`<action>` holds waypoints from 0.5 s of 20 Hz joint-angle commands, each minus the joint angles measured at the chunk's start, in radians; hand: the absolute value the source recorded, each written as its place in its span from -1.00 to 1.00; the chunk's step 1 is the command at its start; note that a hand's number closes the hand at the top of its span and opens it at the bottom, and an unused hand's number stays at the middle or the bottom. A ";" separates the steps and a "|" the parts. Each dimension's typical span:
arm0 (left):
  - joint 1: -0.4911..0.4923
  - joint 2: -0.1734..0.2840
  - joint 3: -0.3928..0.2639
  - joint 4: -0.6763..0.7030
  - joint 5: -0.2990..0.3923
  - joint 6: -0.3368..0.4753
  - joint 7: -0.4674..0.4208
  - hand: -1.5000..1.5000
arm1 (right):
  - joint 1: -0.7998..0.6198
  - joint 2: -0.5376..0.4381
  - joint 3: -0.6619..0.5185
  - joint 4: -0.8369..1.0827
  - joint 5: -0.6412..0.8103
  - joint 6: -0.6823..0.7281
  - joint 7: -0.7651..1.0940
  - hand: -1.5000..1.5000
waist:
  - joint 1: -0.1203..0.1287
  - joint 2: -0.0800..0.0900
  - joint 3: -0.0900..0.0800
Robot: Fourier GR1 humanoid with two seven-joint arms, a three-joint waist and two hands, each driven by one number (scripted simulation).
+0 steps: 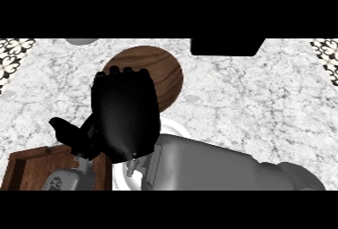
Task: Pick the squash from the plate and place it in the bowl
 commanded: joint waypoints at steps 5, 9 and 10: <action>0.034 -0.018 -0.029 -0.054 -0.028 0.024 0.015 0.00 | -0.020 0.010 -0.171 0.298 0.018 -0.169 -0.170 1.00 | -0.004 0.005 0.001; -0.030 -0.028 -0.009 0.018 -0.027 0.025 0.002 0.00 | -0.085 0.011 -0.234 0.547 0.015 -0.279 -0.334 1.00 | 0.003 0.013 0.000; 0.011 0.011 0.015 -0.040 0.012 -0.013 0.020 0.00 | -0.093 0.011 -0.206 0.575 0.008 -0.315 -0.331 1.00 | 0.011 0.009 0.000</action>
